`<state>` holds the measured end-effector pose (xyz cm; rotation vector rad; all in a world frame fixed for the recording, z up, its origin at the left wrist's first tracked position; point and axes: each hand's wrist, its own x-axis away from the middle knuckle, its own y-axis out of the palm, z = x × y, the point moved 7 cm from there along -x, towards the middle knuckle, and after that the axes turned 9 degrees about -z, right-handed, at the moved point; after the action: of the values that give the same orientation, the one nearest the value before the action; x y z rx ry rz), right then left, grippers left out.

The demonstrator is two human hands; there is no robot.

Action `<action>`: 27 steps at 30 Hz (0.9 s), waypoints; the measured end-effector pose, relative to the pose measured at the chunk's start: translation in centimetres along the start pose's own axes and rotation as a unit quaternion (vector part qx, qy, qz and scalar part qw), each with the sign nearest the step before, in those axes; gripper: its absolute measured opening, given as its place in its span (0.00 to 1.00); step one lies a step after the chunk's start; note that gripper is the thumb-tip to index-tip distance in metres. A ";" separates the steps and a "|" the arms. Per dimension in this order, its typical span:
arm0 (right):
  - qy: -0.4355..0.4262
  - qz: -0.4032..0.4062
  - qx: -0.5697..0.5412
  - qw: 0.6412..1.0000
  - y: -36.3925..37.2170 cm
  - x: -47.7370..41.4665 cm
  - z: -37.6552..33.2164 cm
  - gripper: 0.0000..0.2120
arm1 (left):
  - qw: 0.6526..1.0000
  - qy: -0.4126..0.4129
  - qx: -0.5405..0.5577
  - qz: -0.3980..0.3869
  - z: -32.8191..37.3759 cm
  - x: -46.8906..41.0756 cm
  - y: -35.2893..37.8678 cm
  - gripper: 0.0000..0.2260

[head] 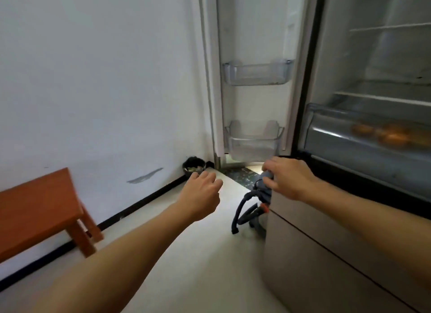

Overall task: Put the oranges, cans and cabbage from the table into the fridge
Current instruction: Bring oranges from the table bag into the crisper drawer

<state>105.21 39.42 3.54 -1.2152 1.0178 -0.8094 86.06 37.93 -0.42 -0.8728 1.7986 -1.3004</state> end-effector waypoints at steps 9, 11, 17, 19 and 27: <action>-0.224 -0.050 -0.034 0.973 3.7 -0.7 -27.3 0.17 | 0.959 -0.242 0.056 -0.139 -13.0 26.0 5.0 0.09; -0.275 -0.052 -0.039 0.959 3.9 -0.4 -34.4 0.17 | 0.944 -0.284 0.084 -0.143 -15.4 32.3 5.1 0.08; -0.364 -0.072 -0.082 0.925 4.1 1.8 -55.8 0.15 | 0.890 -0.409 0.095 -0.178 -23.3 51.8 3.9 0.09; -0.395 -0.084 -0.082 0.911 4.6 2.8 -62.5 0.15 | 0.872 -0.443 0.095 -0.185 -26.1 57.9 3.5 0.09; -0.475 -0.116 -0.074 0.869 5.8 2.8 -82.8 0.17 | 0.790 -0.574 0.112 -0.184 -36.0 75.2 3.3 0.08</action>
<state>28.73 8.61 -6.14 -1.6333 0.1153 -0.2139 17.40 -8.74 -8.89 -1.4759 0.5065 -0.8021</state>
